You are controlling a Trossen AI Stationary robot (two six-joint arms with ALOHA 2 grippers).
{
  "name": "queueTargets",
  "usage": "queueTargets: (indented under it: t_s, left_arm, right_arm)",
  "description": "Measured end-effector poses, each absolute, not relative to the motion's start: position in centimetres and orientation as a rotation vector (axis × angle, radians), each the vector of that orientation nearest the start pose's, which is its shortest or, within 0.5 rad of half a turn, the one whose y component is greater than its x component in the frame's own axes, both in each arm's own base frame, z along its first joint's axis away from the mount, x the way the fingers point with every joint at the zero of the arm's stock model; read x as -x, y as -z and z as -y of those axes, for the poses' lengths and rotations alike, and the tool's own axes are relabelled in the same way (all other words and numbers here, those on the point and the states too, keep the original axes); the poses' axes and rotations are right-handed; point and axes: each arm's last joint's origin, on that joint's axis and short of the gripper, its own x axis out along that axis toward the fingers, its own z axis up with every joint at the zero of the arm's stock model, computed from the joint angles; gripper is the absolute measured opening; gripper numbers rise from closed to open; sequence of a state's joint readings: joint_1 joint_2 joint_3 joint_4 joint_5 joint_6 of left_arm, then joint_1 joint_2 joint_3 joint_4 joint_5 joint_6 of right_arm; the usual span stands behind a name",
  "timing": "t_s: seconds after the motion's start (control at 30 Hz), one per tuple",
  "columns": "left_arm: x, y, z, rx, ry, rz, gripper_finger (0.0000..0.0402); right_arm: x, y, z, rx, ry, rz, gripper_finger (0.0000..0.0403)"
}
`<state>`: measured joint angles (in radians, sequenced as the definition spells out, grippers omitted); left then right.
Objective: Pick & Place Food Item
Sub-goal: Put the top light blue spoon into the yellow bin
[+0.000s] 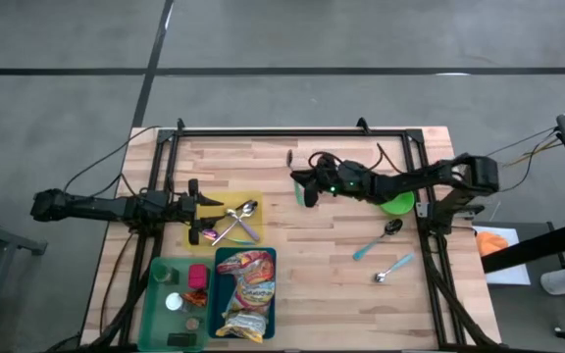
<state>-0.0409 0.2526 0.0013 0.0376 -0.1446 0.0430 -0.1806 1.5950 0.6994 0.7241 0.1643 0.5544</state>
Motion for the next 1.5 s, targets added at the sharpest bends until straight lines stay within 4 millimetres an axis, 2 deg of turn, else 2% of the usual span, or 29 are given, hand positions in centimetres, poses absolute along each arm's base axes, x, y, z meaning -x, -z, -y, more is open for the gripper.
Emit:
queueTargets:
  t_s: [0.2, 0.43, 0.73, 0.93, 1.17, 1.33, 1.5]
  left_arm:
    - [-11.1, -14.6, 0.0, -0.063, -0.099, -0.215, 0.0189]
    - [-11.1, -14.6, 0.0, -0.063, -0.099, -0.215, 0.0189]
    - [-11.1, -14.6, 0.0, -0.063, -0.098, -0.215, 0.0189]
    - [-11.1, -14.6, 0.0, -0.063, -0.099, -0.215, 0.0189]
    - [-11.1, -14.6, 0.0, -0.063, -0.099, -0.215, 0.0189]
    - [-11.1, -14.6, 0.0, -0.063, -0.099, -0.215, 0.0189]
    - [-11.1, -14.6, 0.0, -0.063, -0.099, -0.216, 0.0189]
  right_arm:
    - [-33.6, -18.2, 6.2, -0.513, 0.214, 0.055, 0.0035]
    - [-37.0, -16.3, 6.7, -0.507, 0.143, 0.117, 0.0035]
    - [-42.0, -15.9, 7.0, -0.566, 0.01, 0.137, 0.0035]
    - [-44.7, -14.5, 6.7, -0.615, -0.08, 0.072, 0.0035]
    - [-46.1, -12.9, 6.1, -0.654, -0.104, -0.059, 0.0035]
    - [-46.9, -12.6, 6.0, -0.654, -0.054, -0.235, 0.0035]
    - [-47.7, -13.2, 5.8, -0.628, -0.03, -0.347, 0.0035]
